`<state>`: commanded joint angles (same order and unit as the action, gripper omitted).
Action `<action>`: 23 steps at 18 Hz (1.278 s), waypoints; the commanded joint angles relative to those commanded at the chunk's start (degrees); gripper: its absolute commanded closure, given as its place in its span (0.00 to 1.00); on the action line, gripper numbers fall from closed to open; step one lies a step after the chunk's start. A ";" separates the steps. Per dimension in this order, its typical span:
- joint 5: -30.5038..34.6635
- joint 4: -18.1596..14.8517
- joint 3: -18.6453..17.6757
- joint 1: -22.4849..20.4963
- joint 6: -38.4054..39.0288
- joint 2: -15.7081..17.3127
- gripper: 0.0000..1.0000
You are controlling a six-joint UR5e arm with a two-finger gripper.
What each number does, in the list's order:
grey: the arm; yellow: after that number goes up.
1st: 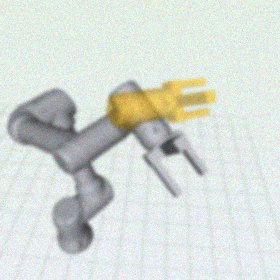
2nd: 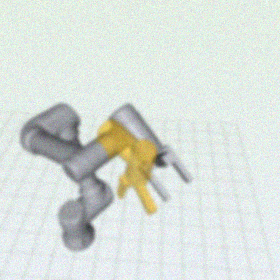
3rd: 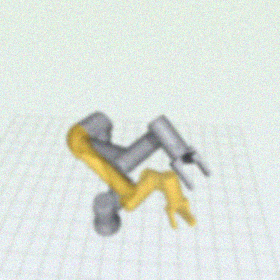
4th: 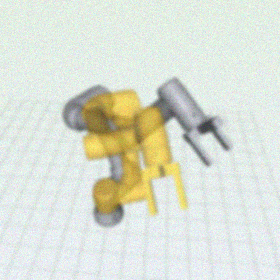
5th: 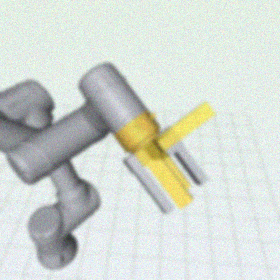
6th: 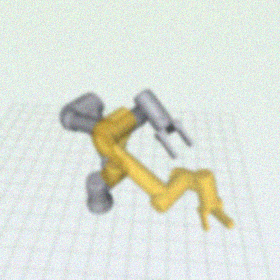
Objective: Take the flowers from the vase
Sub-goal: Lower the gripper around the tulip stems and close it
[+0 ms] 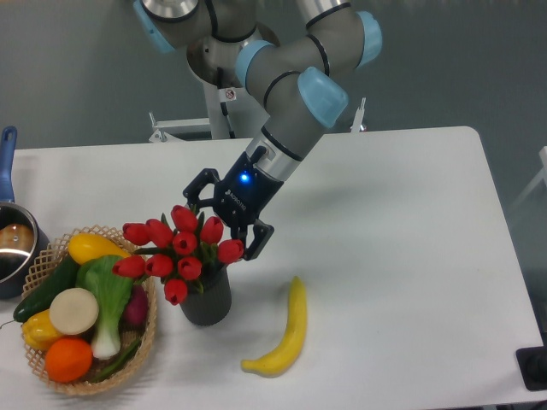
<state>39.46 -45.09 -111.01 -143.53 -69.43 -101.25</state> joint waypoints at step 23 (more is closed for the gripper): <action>-1.76 0.53 2.81 2.11 -0.26 -2.90 0.21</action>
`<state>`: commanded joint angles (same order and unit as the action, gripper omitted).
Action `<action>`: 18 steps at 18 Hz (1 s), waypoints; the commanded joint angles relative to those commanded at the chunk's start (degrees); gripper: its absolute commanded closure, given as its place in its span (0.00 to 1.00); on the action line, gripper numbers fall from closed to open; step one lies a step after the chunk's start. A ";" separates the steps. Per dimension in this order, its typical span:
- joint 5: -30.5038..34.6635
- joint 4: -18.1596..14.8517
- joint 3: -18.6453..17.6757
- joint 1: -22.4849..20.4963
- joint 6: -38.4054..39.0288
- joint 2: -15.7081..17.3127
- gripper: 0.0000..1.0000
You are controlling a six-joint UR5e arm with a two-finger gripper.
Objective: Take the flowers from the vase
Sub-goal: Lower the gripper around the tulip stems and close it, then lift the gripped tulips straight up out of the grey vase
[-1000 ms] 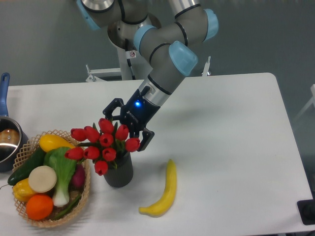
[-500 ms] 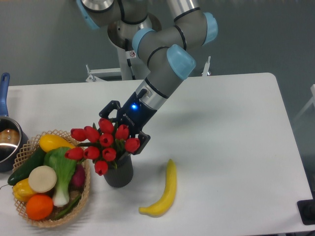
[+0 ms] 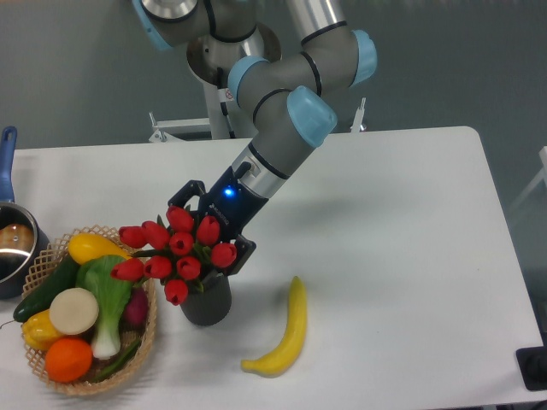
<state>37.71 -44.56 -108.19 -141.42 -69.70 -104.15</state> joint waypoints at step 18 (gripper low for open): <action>-3.95 0.09 0.09 -1.84 0.53 0.44 0.61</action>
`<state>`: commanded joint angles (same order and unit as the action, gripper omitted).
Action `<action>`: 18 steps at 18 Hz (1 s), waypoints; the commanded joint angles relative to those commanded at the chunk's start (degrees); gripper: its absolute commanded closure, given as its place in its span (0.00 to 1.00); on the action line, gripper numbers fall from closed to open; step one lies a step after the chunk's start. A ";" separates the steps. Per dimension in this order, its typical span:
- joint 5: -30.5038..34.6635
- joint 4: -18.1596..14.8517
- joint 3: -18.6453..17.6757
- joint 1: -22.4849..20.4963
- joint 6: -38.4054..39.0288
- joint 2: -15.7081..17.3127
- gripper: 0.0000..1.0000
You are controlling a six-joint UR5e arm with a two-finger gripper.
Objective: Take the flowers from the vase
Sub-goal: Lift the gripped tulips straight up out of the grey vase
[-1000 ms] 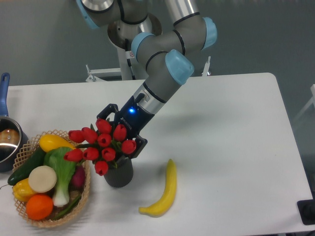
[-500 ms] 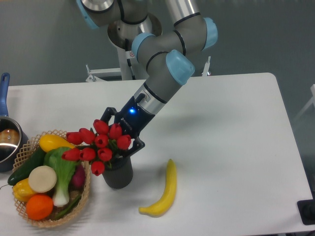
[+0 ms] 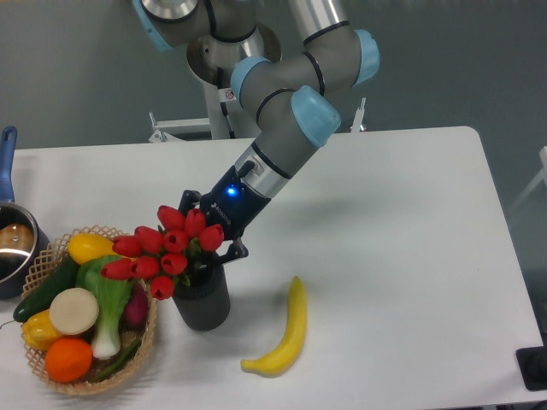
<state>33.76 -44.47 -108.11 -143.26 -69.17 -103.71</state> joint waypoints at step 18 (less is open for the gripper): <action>-8.97 -0.09 8.08 -2.46 16.86 4.83 0.58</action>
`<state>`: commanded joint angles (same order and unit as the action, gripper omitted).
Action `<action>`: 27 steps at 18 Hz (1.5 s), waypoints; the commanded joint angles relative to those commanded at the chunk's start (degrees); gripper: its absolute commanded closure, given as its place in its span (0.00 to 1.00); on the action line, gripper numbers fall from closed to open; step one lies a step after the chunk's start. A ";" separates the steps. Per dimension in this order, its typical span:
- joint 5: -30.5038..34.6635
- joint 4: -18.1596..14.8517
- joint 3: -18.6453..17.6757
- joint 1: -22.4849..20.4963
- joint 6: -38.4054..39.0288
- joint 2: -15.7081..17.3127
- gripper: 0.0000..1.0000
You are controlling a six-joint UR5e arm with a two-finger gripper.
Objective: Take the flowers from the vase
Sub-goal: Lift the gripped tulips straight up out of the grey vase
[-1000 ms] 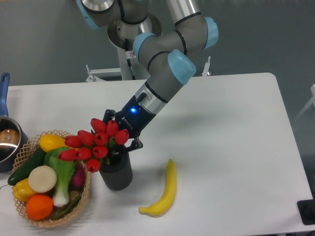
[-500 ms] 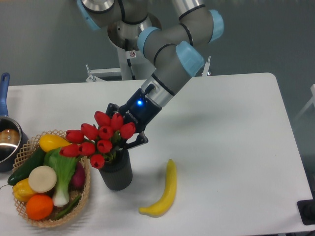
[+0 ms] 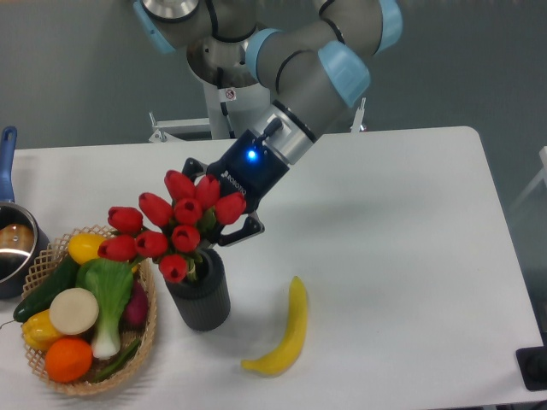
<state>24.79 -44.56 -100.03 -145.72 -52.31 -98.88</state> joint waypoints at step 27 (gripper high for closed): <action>-6.68 -0.09 3.79 -12.22 6.26 4.40 0.58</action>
<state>18.11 -44.65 -96.24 -157.94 -46.05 -94.48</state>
